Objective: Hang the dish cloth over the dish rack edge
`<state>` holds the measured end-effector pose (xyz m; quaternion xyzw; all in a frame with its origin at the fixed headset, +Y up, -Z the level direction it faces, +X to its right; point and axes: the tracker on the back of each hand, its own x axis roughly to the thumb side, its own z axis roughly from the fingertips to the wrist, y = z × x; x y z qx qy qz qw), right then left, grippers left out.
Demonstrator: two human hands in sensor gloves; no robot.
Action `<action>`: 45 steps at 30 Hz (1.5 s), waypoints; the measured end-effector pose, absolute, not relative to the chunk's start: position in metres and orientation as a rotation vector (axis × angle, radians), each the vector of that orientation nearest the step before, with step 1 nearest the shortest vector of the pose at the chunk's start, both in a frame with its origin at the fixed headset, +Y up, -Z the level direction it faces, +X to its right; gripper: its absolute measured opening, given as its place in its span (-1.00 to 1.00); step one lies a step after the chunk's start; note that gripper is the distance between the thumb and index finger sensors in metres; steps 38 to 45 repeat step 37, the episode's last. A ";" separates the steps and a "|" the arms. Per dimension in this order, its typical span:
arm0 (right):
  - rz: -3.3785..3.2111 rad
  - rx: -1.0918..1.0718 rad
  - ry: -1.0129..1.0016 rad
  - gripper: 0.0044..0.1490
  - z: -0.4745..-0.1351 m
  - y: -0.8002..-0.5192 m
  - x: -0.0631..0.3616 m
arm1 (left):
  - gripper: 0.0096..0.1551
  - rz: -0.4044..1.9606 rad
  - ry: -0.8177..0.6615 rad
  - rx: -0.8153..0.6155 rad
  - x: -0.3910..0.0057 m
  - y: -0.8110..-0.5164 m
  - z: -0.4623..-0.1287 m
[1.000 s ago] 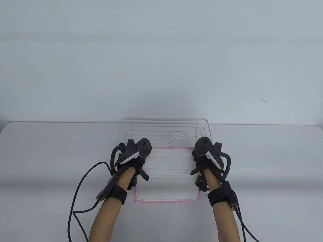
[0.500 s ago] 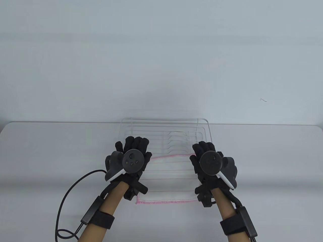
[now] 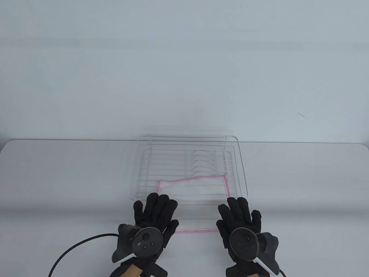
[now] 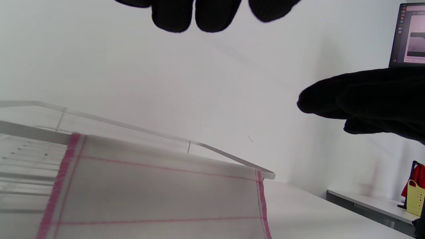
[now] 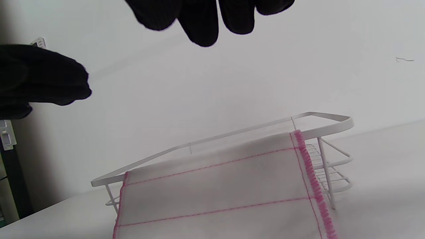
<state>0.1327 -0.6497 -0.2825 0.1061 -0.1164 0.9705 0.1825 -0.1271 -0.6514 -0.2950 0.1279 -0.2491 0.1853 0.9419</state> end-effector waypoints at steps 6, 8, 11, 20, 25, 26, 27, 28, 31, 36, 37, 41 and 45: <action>2.743 0.263 -0.381 -0.37 -0.275 -0.684 0.132 | -0.34 0.414 -0.499 0.245 -0.127 -0.680 -0.291; 2.751 0.249 -0.289 -0.36 -0.277 -0.686 0.132 | -0.34 0.388 -0.489 0.249 -0.128 -0.681 -0.290; 2.749 0.255 -0.303 -0.35 -0.277 -0.688 0.131 | -0.34 0.393 -0.489 0.235 -0.129 -0.683 -0.289; 2.739 0.260 -0.287 -0.35 -0.277 -0.689 0.131 | -0.33 0.407 -0.488 0.195 -0.130 -0.686 -0.290; 2.727 0.257 -0.282 -0.35 -0.279 -0.690 0.133 | -0.33 0.408 -0.493 0.193 -0.129 -0.686 -0.290; 2.727 0.258 -0.280 -0.35 -0.278 -0.690 0.133 | -0.33 0.411 -0.492 0.194 -0.130 -0.686 -0.291; 2.726 0.259 -0.278 -0.35 -0.278 -0.690 0.133 | -0.33 0.413 -0.492 0.197 -0.130 -0.686 -0.291; 2.726 0.258 -0.274 -0.35 -0.278 -0.690 0.133 | -0.33 0.414 -0.491 0.199 -0.130 -0.686 -0.291; 2.724 0.257 -0.277 -0.36 -0.278 -0.690 0.133 | -0.33 0.416 -0.489 0.198 -0.130 -0.686 -0.291; 2.726 0.256 -0.272 -0.36 -0.278 -0.690 0.134 | -0.33 0.421 -0.494 0.192 -0.129 -0.687 -0.291; 2.725 0.255 -0.272 -0.36 -0.278 -0.690 0.134 | -0.33 0.421 -0.494 0.191 -0.129 -0.687 -0.291; 2.725 0.255 -0.272 -0.36 -0.278 -0.690 0.134 | -0.33 0.421 -0.494 0.191 -0.129 -0.687 -0.291; 2.725 0.255 -0.272 -0.36 -0.278 -0.690 0.134 | -0.33 0.421 -0.494 0.191 -0.129 -0.687 -0.291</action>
